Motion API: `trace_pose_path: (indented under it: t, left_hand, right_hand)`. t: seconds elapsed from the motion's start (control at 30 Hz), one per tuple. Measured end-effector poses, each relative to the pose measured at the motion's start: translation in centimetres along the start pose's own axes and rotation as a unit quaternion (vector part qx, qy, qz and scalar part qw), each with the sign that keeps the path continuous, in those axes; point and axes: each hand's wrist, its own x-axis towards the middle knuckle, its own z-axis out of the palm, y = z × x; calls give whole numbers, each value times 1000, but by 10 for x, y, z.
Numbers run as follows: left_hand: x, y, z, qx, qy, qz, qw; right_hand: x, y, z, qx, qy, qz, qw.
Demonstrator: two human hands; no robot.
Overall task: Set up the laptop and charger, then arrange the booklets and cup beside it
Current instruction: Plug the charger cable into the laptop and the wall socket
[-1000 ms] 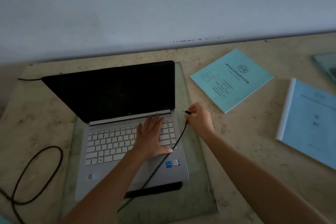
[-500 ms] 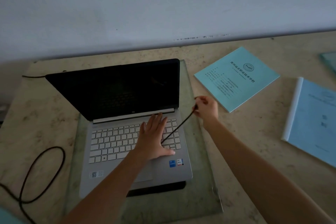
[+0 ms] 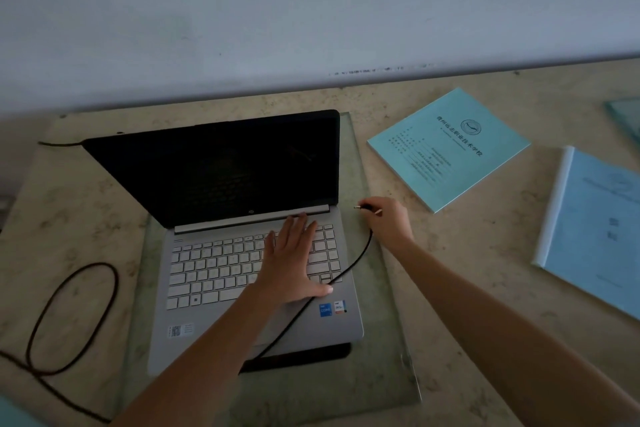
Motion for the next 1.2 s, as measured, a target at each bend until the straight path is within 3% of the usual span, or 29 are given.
trace_pose_path:
  t: [0.3, 1.2]
  left_hand:
    - [-1, 2, 1, 0, 3, -2, 1000]
    - [1, 6, 2, 8, -1, -9, 1000]
  right_hand:
    - [0, -15, 10, -130, -16, -52, 990]
    - [-10, -10, 14, -62, -24, 10, 998]
